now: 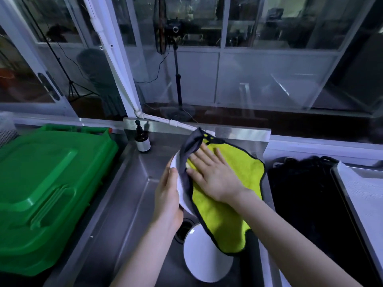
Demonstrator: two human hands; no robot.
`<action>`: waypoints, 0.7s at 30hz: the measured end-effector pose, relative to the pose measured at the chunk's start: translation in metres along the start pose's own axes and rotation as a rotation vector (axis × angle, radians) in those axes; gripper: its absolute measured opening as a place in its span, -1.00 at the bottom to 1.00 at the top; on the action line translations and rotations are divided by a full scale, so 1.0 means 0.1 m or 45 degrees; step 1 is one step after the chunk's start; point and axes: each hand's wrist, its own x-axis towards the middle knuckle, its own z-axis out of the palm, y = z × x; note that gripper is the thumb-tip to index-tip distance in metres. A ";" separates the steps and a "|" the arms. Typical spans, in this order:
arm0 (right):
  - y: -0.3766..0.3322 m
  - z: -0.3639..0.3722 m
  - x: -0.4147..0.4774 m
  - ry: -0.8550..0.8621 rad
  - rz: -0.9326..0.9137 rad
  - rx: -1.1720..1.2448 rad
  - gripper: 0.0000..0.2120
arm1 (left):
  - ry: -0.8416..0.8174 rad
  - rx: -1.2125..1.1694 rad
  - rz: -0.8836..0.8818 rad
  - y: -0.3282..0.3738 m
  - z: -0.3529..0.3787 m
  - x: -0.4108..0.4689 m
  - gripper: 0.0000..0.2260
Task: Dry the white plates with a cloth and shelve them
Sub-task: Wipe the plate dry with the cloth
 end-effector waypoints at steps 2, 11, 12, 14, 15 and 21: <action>0.15 -0.02 0.07 0.061 0.152 -0.065 -0.47 | 0.042 -0.039 0.012 0.02 -0.05 0.01 -0.73; 0.03 0.10 -0.62 -0.073 -0.227 -0.037 -0.46 | 0.169 -0.023 0.028 0.12 -0.15 0.09 -0.76; -0.03 0.12 -0.61 -0.093 -0.288 0.008 -0.47 | 0.178 -0.026 0.004 0.10 -0.12 0.08 -0.77; -0.10 0.11 -0.49 -0.081 -0.328 0.084 -0.49 | 0.138 -0.055 -0.031 0.07 -0.07 0.07 -0.70; -0.11 0.08 -0.39 -0.042 -0.317 0.104 -0.50 | 0.117 -0.058 -0.026 0.05 -0.01 0.07 -0.68; 0.12 -0.07 0.13 0.169 -0.033 -0.044 -0.51 | -0.008 -0.032 0.004 -0.02 -0.06 0.03 -0.74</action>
